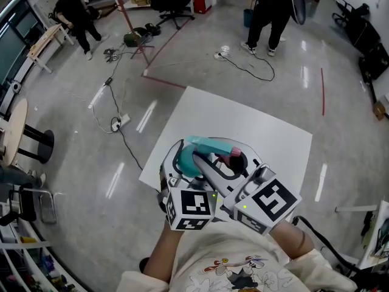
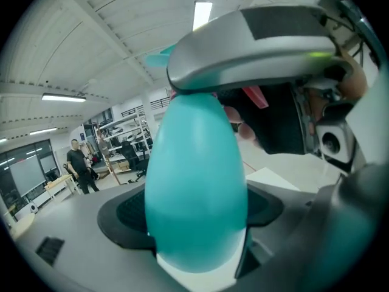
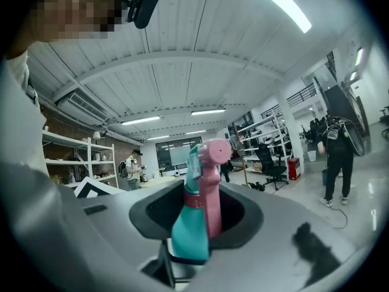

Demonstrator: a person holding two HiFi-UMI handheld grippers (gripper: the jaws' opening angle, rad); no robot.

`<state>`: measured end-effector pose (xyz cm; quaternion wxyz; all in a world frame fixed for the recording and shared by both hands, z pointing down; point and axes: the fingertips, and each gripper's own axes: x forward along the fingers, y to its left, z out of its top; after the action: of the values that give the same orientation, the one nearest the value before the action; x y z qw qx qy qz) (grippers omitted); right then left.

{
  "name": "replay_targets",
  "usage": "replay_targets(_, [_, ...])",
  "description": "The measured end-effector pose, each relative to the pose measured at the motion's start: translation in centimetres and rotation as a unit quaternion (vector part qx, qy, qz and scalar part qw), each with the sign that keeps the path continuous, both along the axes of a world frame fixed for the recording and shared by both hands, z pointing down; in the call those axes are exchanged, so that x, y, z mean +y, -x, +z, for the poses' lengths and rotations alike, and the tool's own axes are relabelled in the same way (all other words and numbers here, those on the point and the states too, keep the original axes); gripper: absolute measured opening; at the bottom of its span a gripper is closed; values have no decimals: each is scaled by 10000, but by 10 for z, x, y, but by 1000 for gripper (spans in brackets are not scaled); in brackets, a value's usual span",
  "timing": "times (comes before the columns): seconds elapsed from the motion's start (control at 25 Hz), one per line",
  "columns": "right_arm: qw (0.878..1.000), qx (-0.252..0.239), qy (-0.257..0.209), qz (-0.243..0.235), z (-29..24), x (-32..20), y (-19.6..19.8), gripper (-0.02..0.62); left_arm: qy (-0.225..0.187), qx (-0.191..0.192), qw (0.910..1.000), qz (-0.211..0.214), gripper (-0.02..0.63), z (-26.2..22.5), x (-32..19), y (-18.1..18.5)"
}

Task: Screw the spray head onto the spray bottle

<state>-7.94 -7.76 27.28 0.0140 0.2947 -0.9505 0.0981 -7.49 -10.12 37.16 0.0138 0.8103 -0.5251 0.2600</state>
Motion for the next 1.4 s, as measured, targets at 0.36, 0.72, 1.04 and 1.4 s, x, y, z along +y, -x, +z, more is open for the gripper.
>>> replay_targets(0.36, [9989,210,-108,398,18,-24,-20,132,155,100,9997,159,423,26,18,-3])
replay_targets(0.72, [9920,694,-791,703,99,-67,-27,132,91,709,9974,-65,8,21,39,3])
replay_targets(1.04, [9887,1359,-167,608,265,-76,-22,132,355,723,9966,-158,6,30,51,10])
replay_targets(1.4, [9851,1658,200,402,344,-64,-17,132,452,713,9961,-273,7,35,52,16])
